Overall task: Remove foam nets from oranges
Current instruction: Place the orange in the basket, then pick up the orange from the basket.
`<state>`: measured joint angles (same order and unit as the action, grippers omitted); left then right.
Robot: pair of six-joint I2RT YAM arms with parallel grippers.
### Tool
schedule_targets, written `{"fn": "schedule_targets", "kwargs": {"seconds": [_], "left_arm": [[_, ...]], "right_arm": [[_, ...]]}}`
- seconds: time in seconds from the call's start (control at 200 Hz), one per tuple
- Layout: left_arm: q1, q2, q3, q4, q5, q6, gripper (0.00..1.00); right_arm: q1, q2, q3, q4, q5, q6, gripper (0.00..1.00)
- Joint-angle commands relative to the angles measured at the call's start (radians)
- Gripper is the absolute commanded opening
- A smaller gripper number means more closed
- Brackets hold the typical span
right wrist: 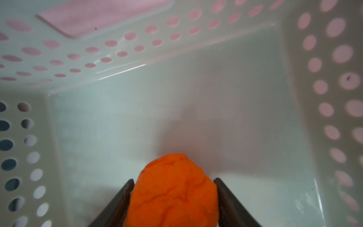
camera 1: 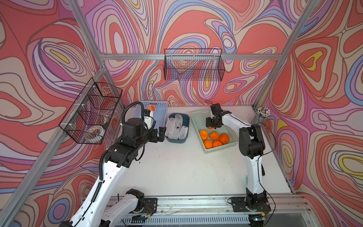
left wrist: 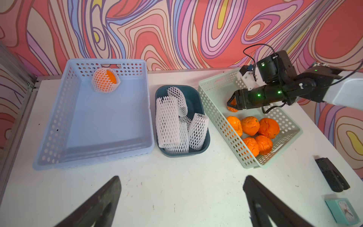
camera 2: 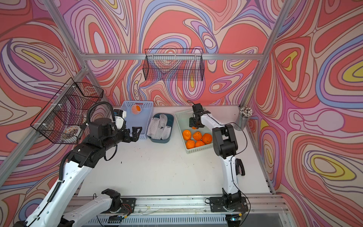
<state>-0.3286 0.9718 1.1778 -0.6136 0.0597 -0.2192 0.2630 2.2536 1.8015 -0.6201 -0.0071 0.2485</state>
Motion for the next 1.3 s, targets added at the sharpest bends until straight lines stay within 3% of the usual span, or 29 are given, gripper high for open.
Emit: {"fn": "schedule_targets", "kwargs": {"seconds": [0.0,0.135,0.441,0.781,1.292], "left_arm": [[0.015,0.017,0.028,-0.027,-0.039,-0.034,1.0],[0.038,0.057,0.035,-0.008,-0.052,-0.044,1.0],[0.149,0.246,0.101,0.053,-0.097,-0.083,1.0],[0.222,0.625,0.282,0.129,-0.126,-0.074,1.0],[0.377,1.083,0.563,0.212,0.04,-0.202,1.0]], "right_arm": [[-0.005,-0.02,-0.002,-0.034,-0.031,-0.013,0.82],[-0.007,-0.112,-0.079,0.003,-0.058,-0.015,0.98],[-0.005,-0.474,-0.333,0.08,-0.056,0.001,0.98],[0.037,-0.978,-0.673,0.12,-0.237,0.019,0.98],[0.2,-1.24,-0.892,0.082,-0.309,0.076,0.98]]}}
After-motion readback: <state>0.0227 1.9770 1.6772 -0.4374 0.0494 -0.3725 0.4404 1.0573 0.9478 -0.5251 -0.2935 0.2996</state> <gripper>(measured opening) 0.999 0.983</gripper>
